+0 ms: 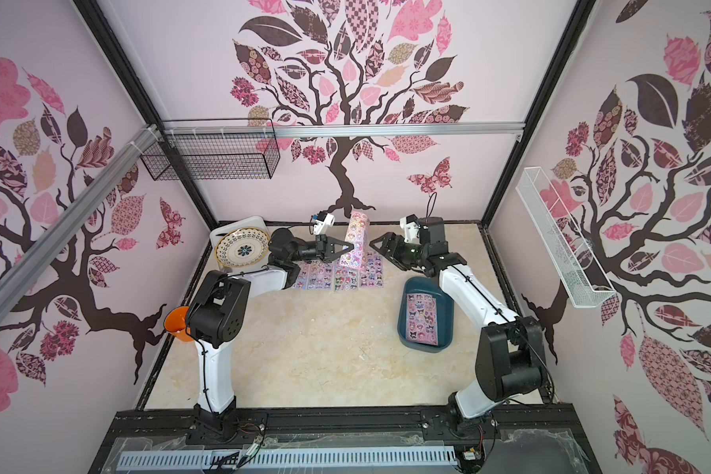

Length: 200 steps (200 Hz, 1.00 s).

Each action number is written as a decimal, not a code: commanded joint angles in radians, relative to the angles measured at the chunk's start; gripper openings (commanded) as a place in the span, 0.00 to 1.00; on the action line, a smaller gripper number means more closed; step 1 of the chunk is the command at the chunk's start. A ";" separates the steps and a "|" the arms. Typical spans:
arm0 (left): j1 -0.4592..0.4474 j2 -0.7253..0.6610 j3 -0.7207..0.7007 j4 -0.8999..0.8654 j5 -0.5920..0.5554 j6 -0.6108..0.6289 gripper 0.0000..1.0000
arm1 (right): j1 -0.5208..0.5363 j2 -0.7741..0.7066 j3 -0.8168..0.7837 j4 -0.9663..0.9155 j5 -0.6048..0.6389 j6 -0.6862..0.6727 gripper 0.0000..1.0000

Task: Take the stickers out of the storage box
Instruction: Pick up the sticker from the storage box.

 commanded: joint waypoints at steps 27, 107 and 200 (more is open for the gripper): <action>-0.009 0.003 -0.003 0.077 -0.024 -0.052 0.00 | 0.020 0.039 -0.008 0.223 -0.059 0.129 0.86; -0.044 -0.003 0.021 0.077 -0.040 -0.071 0.00 | 0.062 0.115 0.007 0.412 -0.150 0.251 0.84; 0.004 0.022 -0.024 0.077 -0.089 -0.072 0.00 | 0.063 0.054 0.001 0.414 -0.172 0.256 0.77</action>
